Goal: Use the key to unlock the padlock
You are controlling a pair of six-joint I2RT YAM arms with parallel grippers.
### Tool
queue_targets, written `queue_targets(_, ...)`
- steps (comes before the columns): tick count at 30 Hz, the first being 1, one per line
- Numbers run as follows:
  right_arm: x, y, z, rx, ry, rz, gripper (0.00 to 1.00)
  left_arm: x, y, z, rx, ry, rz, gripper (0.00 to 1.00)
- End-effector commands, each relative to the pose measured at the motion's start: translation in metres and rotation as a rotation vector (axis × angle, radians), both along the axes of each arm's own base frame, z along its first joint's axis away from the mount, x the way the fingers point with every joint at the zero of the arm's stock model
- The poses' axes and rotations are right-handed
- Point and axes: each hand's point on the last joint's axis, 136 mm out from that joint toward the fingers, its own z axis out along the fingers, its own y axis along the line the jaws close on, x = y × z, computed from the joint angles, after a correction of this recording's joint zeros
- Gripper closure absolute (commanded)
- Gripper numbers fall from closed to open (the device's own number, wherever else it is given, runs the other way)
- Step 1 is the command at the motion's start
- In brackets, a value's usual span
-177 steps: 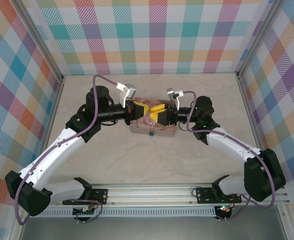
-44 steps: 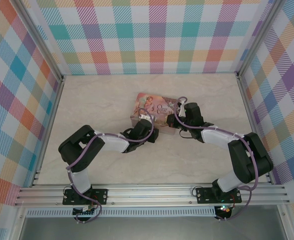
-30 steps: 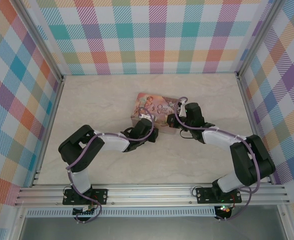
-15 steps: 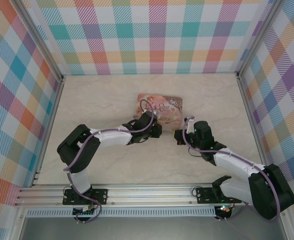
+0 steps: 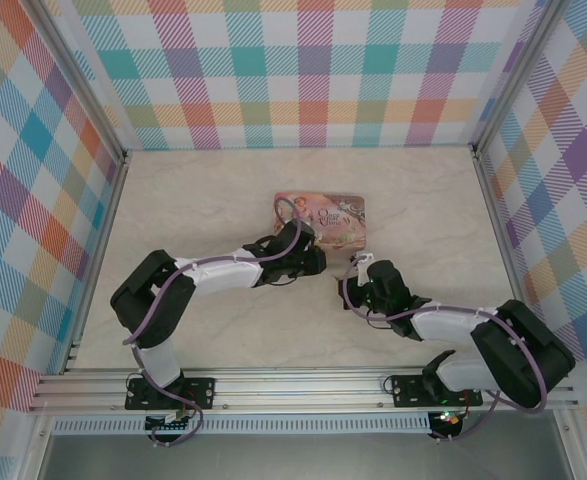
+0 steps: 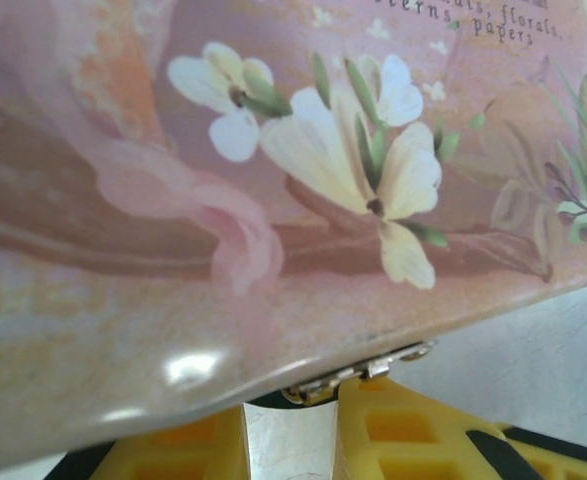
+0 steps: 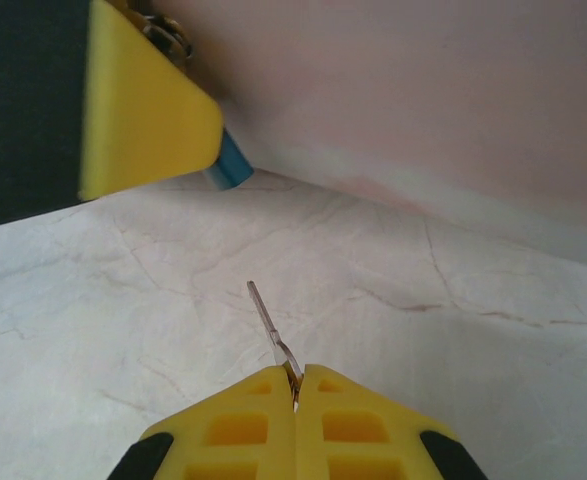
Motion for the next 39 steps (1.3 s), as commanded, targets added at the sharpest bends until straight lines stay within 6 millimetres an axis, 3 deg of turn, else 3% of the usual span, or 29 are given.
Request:
queue_targets(1, 0.015, 0.011, 0.019, 0.017, -0.112, 0.016, 0.99, 0.005, -0.015, 0.057, -0.139, -0.038, 0.012, 0.86)
queue_targets(8, 0.014, 0.012, 0.013, -0.012, -0.123, 0.032, 0.99, 0.007, -0.014, 0.065, -0.188, 0.009, 0.056, 0.88)
queue_targets(15, 0.021, 0.012, 0.031, -0.015, -0.216, 0.034, 0.99, 0.010, -0.016, 0.068, -0.226, 0.059, 0.075, 0.88)
queue_targets(23, 0.019, -0.001, 0.042, -0.042, -0.299, 0.005, 0.99, 0.011, -0.019, 0.073, -0.252, 0.100, 0.084, 0.89)
queue_targets(39, 0.022, 0.003, 0.052, -0.033, -0.358, 0.025, 0.99, 0.016, -0.016, 0.075, -0.256, 0.108, 0.116, 0.91)
